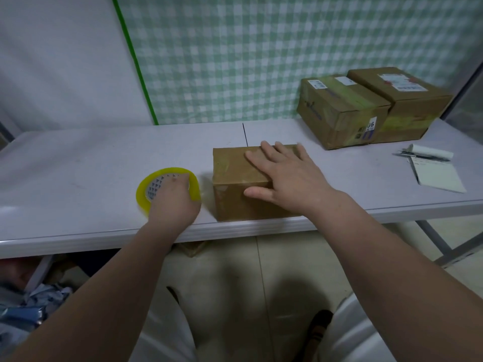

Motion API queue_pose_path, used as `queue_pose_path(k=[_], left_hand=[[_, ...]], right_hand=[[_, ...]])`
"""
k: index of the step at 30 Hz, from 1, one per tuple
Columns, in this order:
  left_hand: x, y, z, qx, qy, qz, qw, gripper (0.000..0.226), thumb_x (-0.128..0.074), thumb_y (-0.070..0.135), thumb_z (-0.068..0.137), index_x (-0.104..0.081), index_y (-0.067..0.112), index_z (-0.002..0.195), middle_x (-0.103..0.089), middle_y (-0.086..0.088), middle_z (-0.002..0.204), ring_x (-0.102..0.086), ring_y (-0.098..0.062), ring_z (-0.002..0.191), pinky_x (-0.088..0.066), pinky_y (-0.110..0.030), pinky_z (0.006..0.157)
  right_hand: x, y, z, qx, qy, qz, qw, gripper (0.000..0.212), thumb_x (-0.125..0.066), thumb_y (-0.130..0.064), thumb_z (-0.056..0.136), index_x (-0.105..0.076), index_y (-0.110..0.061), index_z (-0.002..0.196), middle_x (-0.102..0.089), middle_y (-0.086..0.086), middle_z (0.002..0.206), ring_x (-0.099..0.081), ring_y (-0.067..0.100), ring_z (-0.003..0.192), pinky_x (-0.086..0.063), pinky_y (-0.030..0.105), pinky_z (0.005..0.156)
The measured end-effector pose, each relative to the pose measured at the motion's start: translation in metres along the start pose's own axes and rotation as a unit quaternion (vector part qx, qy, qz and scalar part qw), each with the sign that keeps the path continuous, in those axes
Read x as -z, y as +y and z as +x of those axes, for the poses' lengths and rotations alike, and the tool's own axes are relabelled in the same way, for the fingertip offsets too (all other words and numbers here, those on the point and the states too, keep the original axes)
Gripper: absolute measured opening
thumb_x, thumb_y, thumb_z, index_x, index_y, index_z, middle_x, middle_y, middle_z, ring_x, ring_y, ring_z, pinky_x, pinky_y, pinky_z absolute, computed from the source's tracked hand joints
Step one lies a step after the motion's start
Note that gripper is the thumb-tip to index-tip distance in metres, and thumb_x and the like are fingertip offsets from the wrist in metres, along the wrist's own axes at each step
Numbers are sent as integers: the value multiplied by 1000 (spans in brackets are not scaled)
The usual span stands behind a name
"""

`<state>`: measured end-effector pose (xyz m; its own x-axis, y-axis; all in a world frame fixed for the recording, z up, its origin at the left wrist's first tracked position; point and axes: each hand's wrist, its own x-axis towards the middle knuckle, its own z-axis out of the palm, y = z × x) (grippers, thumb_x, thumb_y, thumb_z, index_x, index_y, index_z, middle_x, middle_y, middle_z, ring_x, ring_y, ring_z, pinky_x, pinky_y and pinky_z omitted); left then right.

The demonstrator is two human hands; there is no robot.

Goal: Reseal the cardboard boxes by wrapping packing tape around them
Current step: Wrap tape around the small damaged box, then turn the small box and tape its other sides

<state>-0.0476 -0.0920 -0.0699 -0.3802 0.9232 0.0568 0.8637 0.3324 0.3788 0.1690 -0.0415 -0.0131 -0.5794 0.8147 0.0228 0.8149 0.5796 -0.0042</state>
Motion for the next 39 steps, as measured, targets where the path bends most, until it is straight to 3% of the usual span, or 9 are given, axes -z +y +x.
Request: queue_pose_path(k=[5,9,13,17,22,25,31,34,39], left_hand=[[3,-3,0,-7,5,10,1000,77,-59,14,86,-19,25,150,-56,-9,130,-56,-30,110,-44,-35,76],[30,5,-13,-5,78,-128,989,69,-63,14,85,-32,22,146,-52,-12,137,-49,-30,122,-38,-34,96],[60,11,-32,101,44,-444,889,61,-69,11,83,-46,29,137,-53,-5,126,-59,-21,93,-50,-33,77],[85,15,-58,93,-59,-551,827,62,-67,7,83,-45,29,137,-63,-9,104,-66,-16,75,-53,-26,54],[98,24,-78,38,-81,-549,831,86,-73,15,60,-42,24,140,-60,-12,93,-64,-19,73,-52,-32,64],[102,28,-84,29,-75,-548,833,90,-72,21,55,-43,21,140,-58,-9,83,-63,-17,71,-49,-29,62],[108,35,-90,15,-90,-495,864,68,-71,34,69,-51,17,132,-62,-1,71,-65,-12,60,-55,-28,56],[111,30,-83,-19,-68,-381,922,36,-62,42,85,-67,16,109,-52,4,53,-51,-12,46,-40,-28,53],[112,31,-77,-58,-7,-333,941,15,-71,32,82,-73,18,75,-65,4,72,-57,-3,67,-40,-17,59]], right_hand=[[0,-9,-4,18,11,26,999,66,-42,-58,94,-16,-38,151,-8,-4,162,-6,20,149,-5,41,118],[3,-13,-9,25,22,78,996,59,-50,-45,95,-29,-32,149,-21,-6,159,-15,18,147,-17,37,119],[5,-20,-13,15,60,116,991,52,-60,-34,92,-46,-22,140,-43,-2,147,-32,21,139,-32,40,111],[8,-31,-17,12,68,155,986,58,-56,-47,91,-45,-22,142,-38,-5,152,-21,19,145,-18,39,118],[22,-57,-40,20,91,452,887,28,-50,-58,89,-73,-43,91,-71,-19,92,-63,2,90,-49,31,87],[23,-65,-48,33,22,547,836,48,-55,-67,76,-74,-25,89,-72,-8,88,-66,6,86,-52,36,87],[26,-69,-62,53,-73,677,731,25,-68,-24,84,-56,-10,100,-67,5,90,-65,17,86,-53,36,89],[33,-68,-71,64,-89,688,718,9,-54,-10,93,-53,-7,101,-63,-3,78,-61,3,68,-50,18,66],[36,-64,-78,44,-92,667,738,8,-50,-13,96,-52,-7,100,-56,-2,77,-53,4,64,-44,16,59]])
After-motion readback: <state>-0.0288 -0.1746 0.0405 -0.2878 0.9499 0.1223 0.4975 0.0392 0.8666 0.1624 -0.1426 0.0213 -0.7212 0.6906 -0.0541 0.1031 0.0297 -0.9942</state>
